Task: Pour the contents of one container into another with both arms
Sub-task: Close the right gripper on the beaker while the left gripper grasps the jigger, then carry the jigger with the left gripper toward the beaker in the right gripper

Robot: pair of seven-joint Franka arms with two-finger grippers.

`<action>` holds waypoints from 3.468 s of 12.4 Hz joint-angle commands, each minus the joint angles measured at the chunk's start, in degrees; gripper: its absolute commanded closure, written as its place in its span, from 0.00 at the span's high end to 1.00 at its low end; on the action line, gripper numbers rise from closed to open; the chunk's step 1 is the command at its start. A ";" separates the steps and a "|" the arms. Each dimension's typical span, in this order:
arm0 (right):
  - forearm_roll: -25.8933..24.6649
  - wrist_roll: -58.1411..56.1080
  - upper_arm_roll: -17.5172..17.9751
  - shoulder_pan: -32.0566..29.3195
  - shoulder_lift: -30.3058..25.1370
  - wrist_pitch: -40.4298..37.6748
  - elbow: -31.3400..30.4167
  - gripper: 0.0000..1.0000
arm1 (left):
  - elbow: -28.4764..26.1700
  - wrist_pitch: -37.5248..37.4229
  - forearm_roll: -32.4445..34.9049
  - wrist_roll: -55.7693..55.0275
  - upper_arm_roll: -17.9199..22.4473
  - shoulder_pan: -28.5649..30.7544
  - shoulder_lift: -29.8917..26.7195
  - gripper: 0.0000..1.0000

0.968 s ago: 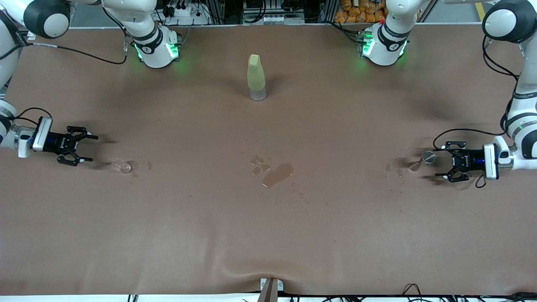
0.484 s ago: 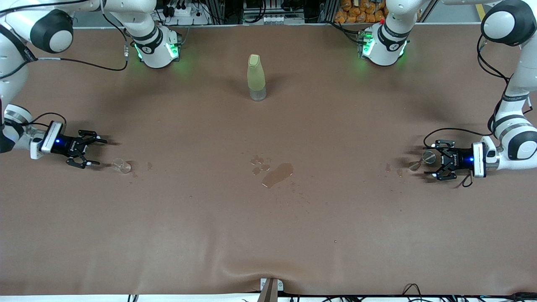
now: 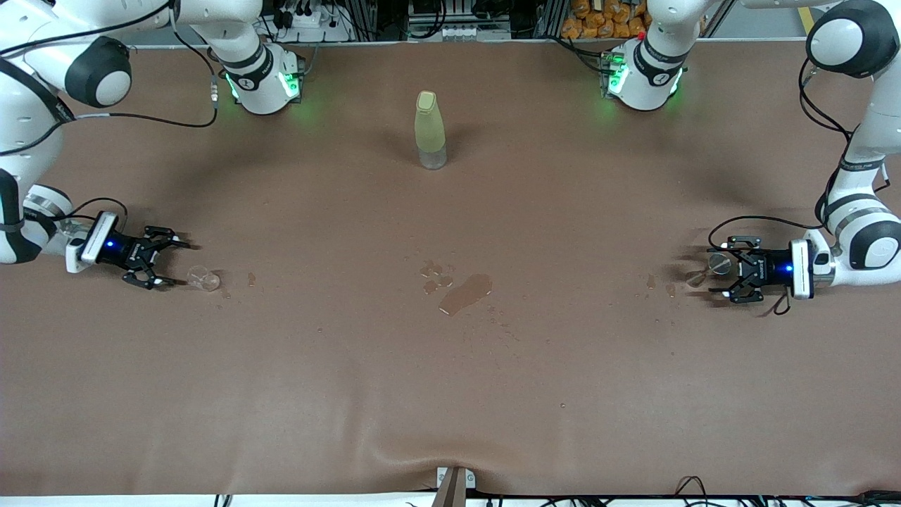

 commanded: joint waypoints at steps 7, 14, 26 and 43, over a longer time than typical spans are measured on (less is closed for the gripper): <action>6.09 -17.66 0.71 -0.30 3.77 -2.18 0.41 1.00 | 0.27 -0.75 -4.39 3.02 -0.11 0.15 1.57 0.45; 7.76 -16.34 4.05 2.87 3.77 1.15 0.15 1.00 | 0.36 -0.66 -5.53 2.76 0.07 0.85 1.58 0.00; 8.81 -16.16 7.83 4.80 3.77 3.36 -0.03 0.25 | 5.71 0.30 -11.33 -7.25 -5.91 -4.50 -1.41 0.00; 10.22 9.31 10.21 16.75 -7.47 -1.92 -1.61 0.00 | 5.10 33.24 -27.06 -10.34 -16.46 -32.35 -4.67 0.00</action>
